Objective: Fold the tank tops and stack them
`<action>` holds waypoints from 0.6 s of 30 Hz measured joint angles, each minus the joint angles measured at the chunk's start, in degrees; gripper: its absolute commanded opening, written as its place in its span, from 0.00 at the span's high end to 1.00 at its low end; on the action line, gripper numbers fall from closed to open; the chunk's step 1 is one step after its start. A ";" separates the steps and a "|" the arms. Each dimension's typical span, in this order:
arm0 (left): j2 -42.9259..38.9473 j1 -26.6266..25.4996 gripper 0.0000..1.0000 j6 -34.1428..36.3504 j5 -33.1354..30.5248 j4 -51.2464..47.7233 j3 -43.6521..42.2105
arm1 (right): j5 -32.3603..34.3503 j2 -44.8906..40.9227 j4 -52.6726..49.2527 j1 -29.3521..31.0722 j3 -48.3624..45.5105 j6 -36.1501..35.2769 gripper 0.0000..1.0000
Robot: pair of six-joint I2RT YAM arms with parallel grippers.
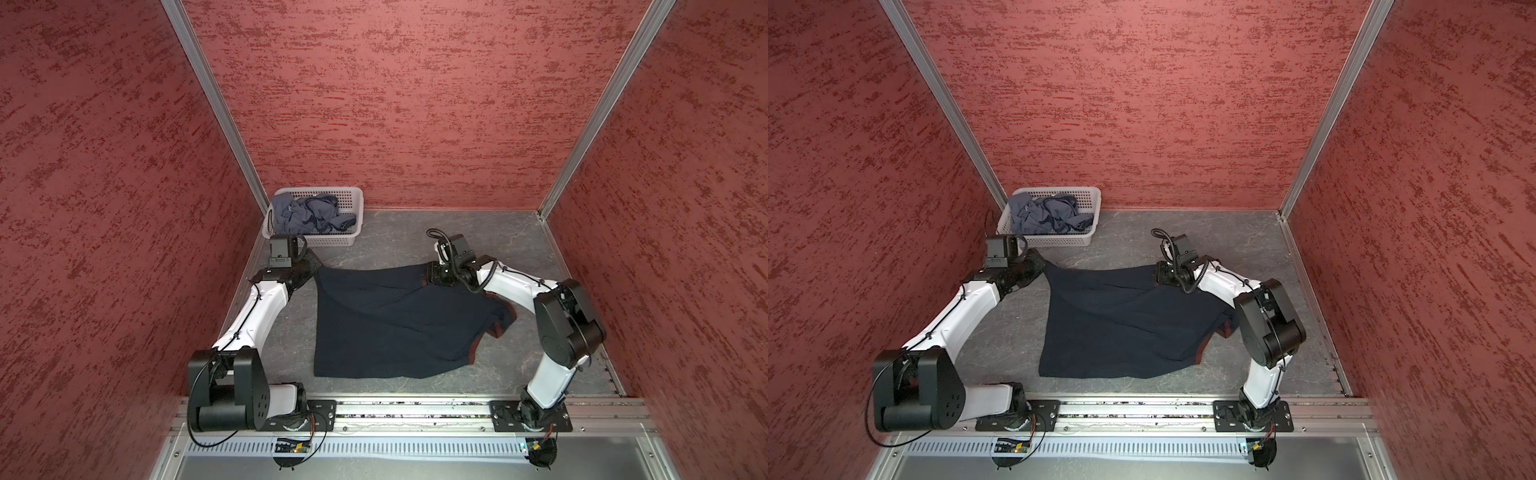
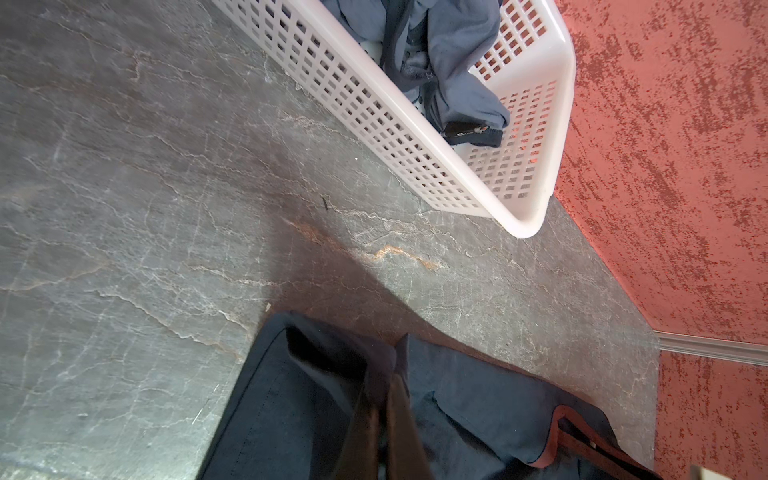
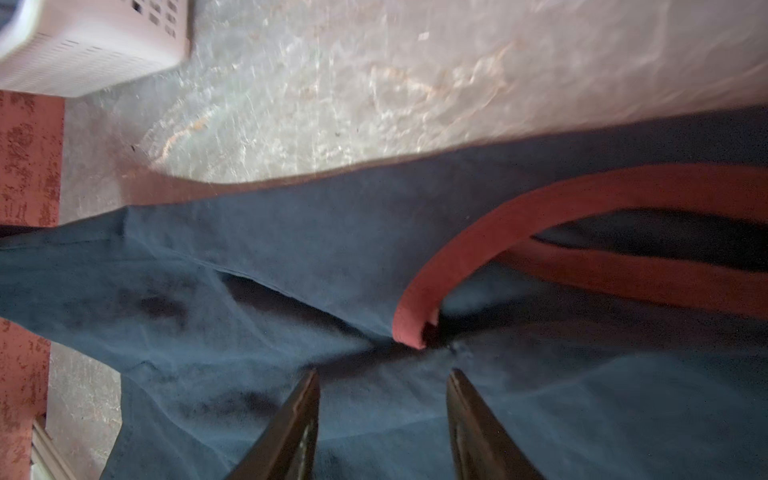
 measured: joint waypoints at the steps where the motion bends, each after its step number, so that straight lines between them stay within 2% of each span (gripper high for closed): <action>1: 0.00 0.02 1.00 0.00 0.17 0.02 0.00 | -0.22 0.50 0.17 0.17 0.00 0.22 0.55; 5: 0.00 0.04 1.00 0.00 0.76 0.42 0.00 | -0.72 2.47 1.05 0.61 0.00 0.85 0.59; 13: 0.00 0.09 1.00 0.00 1.20 0.96 0.00 | -0.39 5.60 1.14 0.90 1.66 1.01 0.60; 18: 0.00 0.09 1.00 0.00 1.62 1.68 0.00 | -0.76 6.71 1.75 0.92 3.13 0.85 0.67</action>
